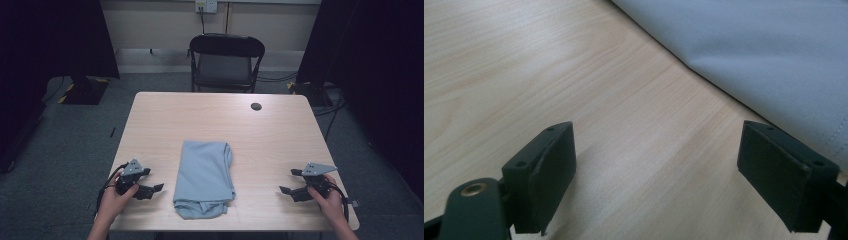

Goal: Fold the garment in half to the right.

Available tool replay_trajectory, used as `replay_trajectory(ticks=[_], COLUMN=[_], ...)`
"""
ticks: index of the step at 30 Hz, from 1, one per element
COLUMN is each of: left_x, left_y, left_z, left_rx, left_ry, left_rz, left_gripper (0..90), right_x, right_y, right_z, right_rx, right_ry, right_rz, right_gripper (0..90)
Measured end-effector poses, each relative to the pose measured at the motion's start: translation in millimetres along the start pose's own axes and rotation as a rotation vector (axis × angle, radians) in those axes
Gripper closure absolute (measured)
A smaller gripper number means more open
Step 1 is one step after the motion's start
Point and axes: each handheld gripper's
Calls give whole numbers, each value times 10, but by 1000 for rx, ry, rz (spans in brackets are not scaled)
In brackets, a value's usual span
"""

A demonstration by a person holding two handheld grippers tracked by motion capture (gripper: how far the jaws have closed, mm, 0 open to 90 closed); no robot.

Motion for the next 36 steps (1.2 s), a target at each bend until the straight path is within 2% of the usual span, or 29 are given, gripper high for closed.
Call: replay_trajectory(ticks=[4, 11, 15, 20, 23, 30, 36], left_x=[15, 15, 16, 8, -4, -16, -43], left_y=[-1, 14, 11, 7, 14, 24, 30], left_z=[-12, -27, -28, -17, -8, -14, -9], left_rx=[-4, -27, -29, -52, -88, -96, -96], left_ry=[-4, -46, -47, -64, -82, -83, -106], left_rz=[2, 19, 27, 40, 55, 45, 51], left_gripper=[155, 155, 154, 149, 146, 99, 15], right_x=[19, 48, 63, 86, 97, 113, 124], right_y=[16, 29, 33, 51, 59, 68, 92], right_z=[-23, -49, -64, -88, -99, -122, -138], right_rx=[-2, 0, 6, 8, 10, 14, -33], right_ry=[-5, -14, -21, -33, -38, -61, -77], right_rz=[-4, -12, -16, -26, -32, -49, -76], right_gripper=[123, 123, 123, 123, 123, 122, 92])
Point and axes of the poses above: each handheld gripper's, and its own axes: x roughly backward along the jaws, z roughly out of its top, y roughly to its right, and after that the axes turned 2 degrees about x, right-handed
